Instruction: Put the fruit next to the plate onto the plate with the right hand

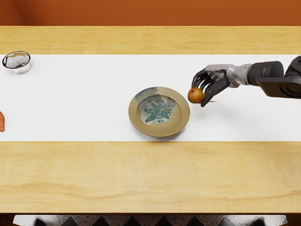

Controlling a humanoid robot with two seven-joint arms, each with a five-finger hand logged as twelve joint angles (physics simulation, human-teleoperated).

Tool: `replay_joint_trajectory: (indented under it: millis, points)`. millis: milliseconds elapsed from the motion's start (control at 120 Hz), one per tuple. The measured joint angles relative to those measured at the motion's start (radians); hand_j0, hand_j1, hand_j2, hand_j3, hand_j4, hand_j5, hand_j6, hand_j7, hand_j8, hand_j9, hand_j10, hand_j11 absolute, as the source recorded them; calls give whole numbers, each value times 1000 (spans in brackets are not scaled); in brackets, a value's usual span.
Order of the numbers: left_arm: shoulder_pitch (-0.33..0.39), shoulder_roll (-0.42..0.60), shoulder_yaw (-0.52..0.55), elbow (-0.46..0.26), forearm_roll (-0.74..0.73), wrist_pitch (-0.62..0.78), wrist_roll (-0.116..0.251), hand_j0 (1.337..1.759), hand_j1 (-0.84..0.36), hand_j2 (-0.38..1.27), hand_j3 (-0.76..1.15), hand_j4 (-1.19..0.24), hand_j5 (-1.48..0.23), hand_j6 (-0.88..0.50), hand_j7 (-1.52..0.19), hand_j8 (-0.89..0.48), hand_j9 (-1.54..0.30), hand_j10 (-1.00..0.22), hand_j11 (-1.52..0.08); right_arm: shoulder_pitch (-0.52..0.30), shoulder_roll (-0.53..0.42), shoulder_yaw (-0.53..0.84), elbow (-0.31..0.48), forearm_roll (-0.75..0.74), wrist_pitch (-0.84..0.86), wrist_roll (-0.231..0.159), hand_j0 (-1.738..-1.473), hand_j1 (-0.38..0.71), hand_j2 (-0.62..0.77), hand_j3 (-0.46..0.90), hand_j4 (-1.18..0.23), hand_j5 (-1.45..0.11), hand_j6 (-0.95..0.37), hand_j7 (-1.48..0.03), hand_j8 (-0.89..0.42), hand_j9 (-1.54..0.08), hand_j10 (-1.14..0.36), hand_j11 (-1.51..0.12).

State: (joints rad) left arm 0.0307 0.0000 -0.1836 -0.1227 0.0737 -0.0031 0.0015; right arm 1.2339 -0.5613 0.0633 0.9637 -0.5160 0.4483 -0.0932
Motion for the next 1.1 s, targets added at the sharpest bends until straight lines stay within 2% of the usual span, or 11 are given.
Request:
replay_joint_trajectory:
  millis: [233, 750, 858, 1100]
  points:
    - [0, 0, 0, 0, 0, 0, 0, 1658, 325, 4, 0, -21, -27, -21, -26, -21, -26, -21, -26, 27, 48, 0, 8, 43, 8, -4, -1658, 375, 524, 0, -694, -1034, -592, -1003, -607, -1024, -672, -1031]
    - [0, 0, 0, 0, 0, 0, 0, 1658, 325, 4, 0, -21, -27, -21, -27, -21, -27, -21, -27, 28, 223, -1, 1, 57, -43, -21, -1658, 365, 503, 0, -687, -1012, -593, -991, -613, -1008, -673, -1012]
    - [0, 0, 0, 0, 0, 0, 0, 1658, 325, 4, 0, -21, -27, -21, -27, -21, -27, -21, -27, 24, 232, -1, 0, 57, -54, -22, -1658, 347, 430, 0, -674, -964, -594, -948, -609, -962, -668, -965]
    - [0, 0, 0, 0, 0, 0, 0, 1658, 325, 4, 0, -21, -27, -21, -27, -21, -27, -21, -26, 19, 237, -2, 0, 57, -62, -22, -1658, 306, 121, 0, -588, -797, -537, -790, -560, -796, -586, -797]
